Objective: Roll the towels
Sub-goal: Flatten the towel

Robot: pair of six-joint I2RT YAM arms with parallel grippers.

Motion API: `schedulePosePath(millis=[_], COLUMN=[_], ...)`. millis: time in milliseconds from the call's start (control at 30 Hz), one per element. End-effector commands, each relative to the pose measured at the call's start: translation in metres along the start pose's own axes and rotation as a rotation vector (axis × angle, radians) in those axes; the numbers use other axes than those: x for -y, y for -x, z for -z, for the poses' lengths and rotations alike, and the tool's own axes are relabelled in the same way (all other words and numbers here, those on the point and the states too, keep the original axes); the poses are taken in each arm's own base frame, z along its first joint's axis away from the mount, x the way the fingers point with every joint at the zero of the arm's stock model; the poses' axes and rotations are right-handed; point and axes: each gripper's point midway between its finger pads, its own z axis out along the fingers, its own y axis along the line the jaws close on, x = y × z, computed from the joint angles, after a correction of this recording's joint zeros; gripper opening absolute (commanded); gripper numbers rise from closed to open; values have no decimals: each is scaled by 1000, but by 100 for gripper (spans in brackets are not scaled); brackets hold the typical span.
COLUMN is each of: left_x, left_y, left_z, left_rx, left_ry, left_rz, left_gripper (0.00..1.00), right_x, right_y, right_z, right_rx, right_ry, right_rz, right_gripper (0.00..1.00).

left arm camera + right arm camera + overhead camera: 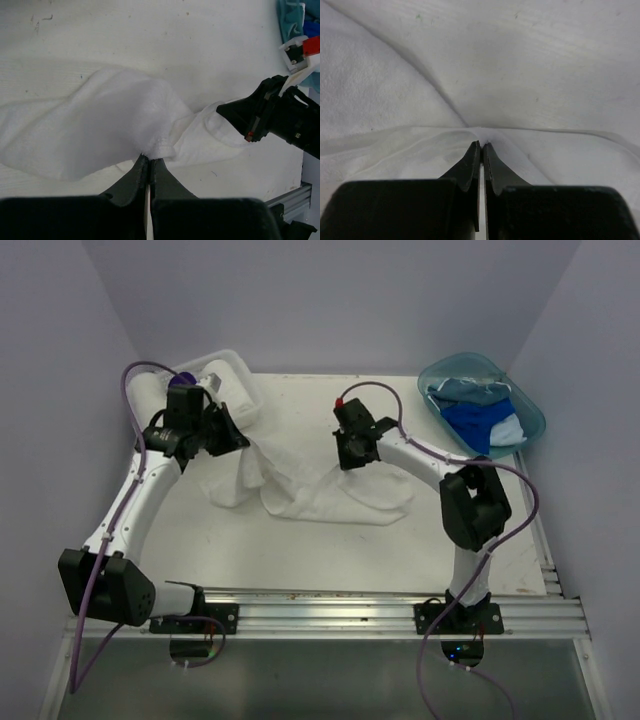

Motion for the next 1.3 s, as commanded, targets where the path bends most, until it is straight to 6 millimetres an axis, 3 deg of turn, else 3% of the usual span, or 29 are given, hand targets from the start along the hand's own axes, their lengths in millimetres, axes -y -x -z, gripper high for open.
schedulePosePath(millis=[0,33,67,133,167,200,233,267,300,333,367,400,433,467,500,567,600,700,733,867,967,1000,1067,1100,1133,1167,1200,1233,1267], left_x=[27,27,37,35,46,44,43,47,41,39,34,28,24,17,13,7,7,7,7,0,-7,-8,-15,-15,-17,-20,-20,-20,-22], left_y=[47,55,76,90,110,114,123,135,140,143,144,145,144,139,139,131,130,114,109,81,65,61,49,45,42,35,31,28,23], left_z=[7,7,17,14,27,25,29,39,40,43,44,47,46,43,46,41,41,35,32,21,21,24,23,26,27,25,27,28,27], left_rx=[103,114,160,155,203,192,208,238,241,246,248,255,249,235,243,225,227,191,177,107,76,75,51,54,49,34,31,25,16], left_ry=[-58,-44,-52,-23,-42,-31,-30,-38,-25,-25,-18,-6,1,11,15,17,8,-29,-39,-63,-49,-47,-31,-32,-25,-21,-23,-25,-23], left_rz=[-32,-47,-65,-68,-83,-79,-80,-84,-73,-73,-69,-60,-58,-47,-42,-35,-37,-34,-31,-24,-29,-31,-30,-33,-33,-27,-28,-27,-23], left_gripper=[0,0,0,0,0,0,0,0,0,0,0,0,0,0,0,0,0,0,0,0,0,0,0,0,0,0,0,0,0], right_x=[34,55,60,66,66,67,67,69,72,70,70,73,74,77,86,96,103,111,112,115,118,117,119,115,112,113,109,107,109], right_y=[92,108,120,152,158,163,163,159,144,133,120,89,70,53,12,-25,-63,-111,-116,-107,-79,-57,-42,-15,-4,-1,25,35,35], right_z=[81,96,111,164,182,201,227,238,229,257,255,229,223,236,203,196,172,153,150,147,140,145,125,128,123,98,100,94,69], right_rx=[264,306,341,470,506,540,586,607,585,640,637,579,560,591,490,453,347,238,226,242,254,296,258,291,287,229,260,259,209], right_ry=[-14,-24,-4,27,27,28,36,34,29,65,80,80,86,99,70,39,10,-28,-35,-57,-101,-102,-141,-132,-131,-161,-151,-153,-189], right_rz=[-89,-143,-170,-193,-183,-169,-167,-165,-160,-155,-151,-151,-150,-158,-186,-228,-272,-350,-363,-381,-351,-339,-319,-308,-298,-281,-274,-270,-261], right_gripper=[0,0,0,0,0,0,0,0,0,0,0,0,0,0,0,0,15,48,53,56,55,55,55,56,56,56,56,56,56])
